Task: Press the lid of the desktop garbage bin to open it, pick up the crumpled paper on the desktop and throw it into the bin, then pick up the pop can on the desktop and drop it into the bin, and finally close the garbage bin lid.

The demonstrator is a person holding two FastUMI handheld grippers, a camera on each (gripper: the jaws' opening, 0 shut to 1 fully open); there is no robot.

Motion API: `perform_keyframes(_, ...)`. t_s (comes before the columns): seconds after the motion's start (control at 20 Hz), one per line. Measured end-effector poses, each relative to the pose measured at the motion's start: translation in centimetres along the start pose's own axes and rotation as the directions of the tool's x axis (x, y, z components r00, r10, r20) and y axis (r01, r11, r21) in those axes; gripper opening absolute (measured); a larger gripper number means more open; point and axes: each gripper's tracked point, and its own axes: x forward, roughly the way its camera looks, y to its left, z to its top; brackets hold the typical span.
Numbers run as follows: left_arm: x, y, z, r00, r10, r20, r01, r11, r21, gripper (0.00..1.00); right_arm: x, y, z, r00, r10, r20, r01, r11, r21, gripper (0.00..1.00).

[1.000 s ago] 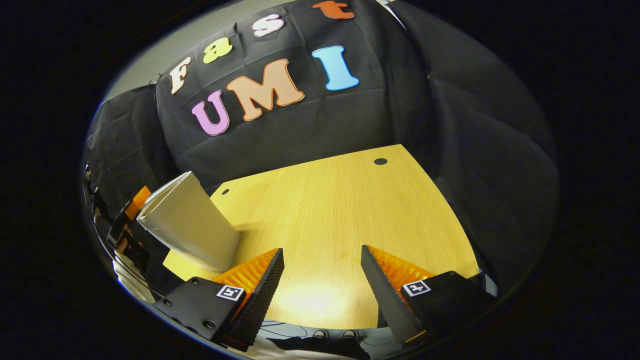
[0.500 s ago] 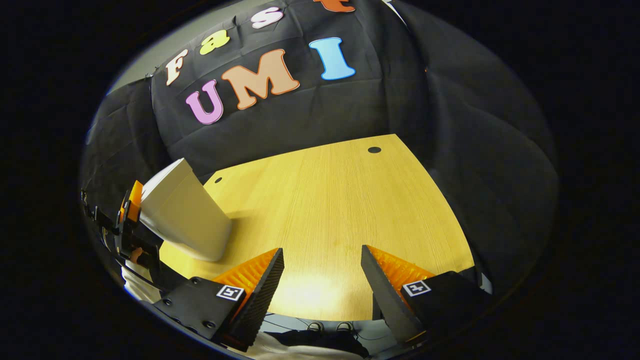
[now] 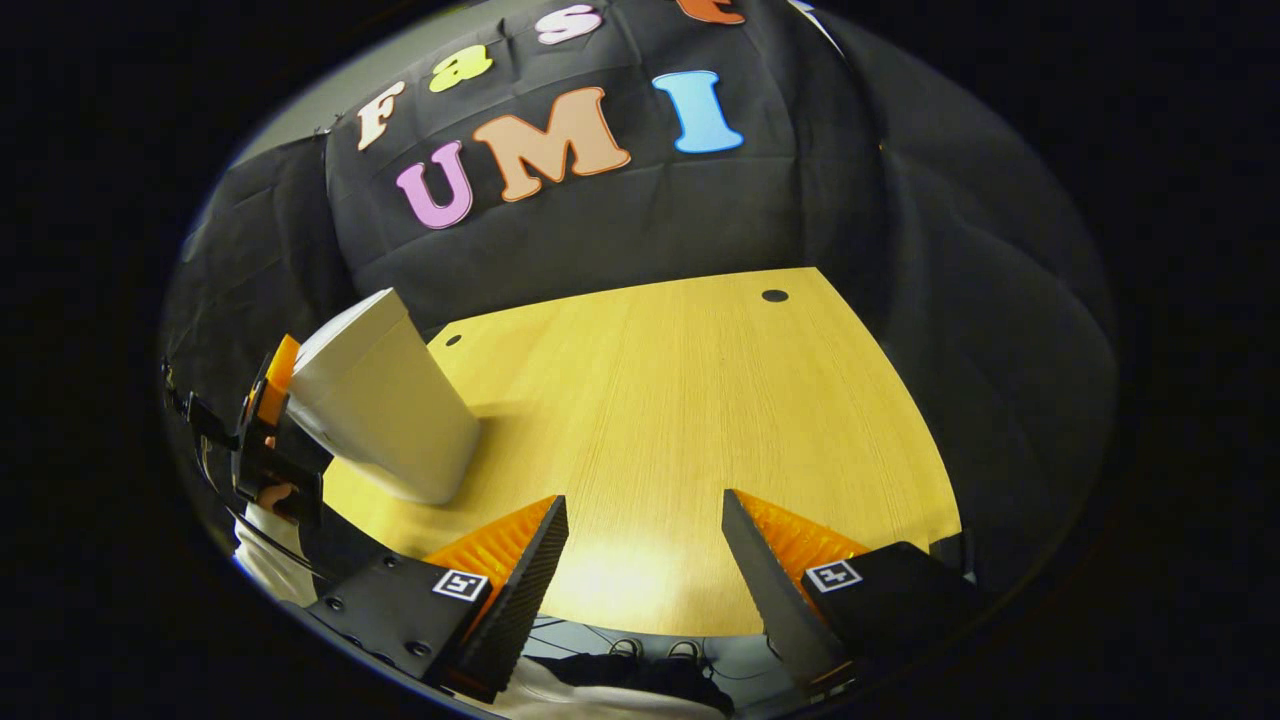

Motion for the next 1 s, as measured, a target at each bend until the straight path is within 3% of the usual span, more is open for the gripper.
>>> perform_keyframes(0.1, 0.2, 0.2, 0.0, 1.0, 0.013, -0.027, -0.013, 1.0, -0.003, 0.93, -0.1, 0.7, 0.7, 1.0, 0.014, 0.02, -0.014, 1.0, -0.01, 0.99)
perform_keyframes(0.3, 0.9, -0.8, 4.7, 0.999, 0.002, 0.052, -0.001, 1.0, -0.02, 0.9, -0.4, 1.5, 3.2, 0.996, 0.018, 0.089, -0.016, 1.0, -0.023, 0.99)
perform_keyframes(0.55, 1.7, -5.4, 9.3, 0.992, -0.103, 0.078, 0.109, 0.991, -0.072, 0.91, -0.8, 2.2, 7.3, 0.98, 0.006, 0.2, 0.003, 0.999, -0.043, 0.99)
perform_keyframes(0.75, 1.0, -11.4, 10.8, 0.974, -0.209, 0.085, 0.218, 0.969, -0.114, 0.92, -1.9, 2.7, 10.7, 0.949, 0.002, 0.314, 0.005, 1.0, -0.02, 0.99)
perform_keyframes(1.0, -0.9, -17.8, 6.8, 0.952, -0.298, -0.074, 0.278, 0.939, -0.203, 0.92, -4.0, 1.8, 12.3, 0.895, -0.085, 0.439, 0.102, 0.995, -0.016, 0.99)
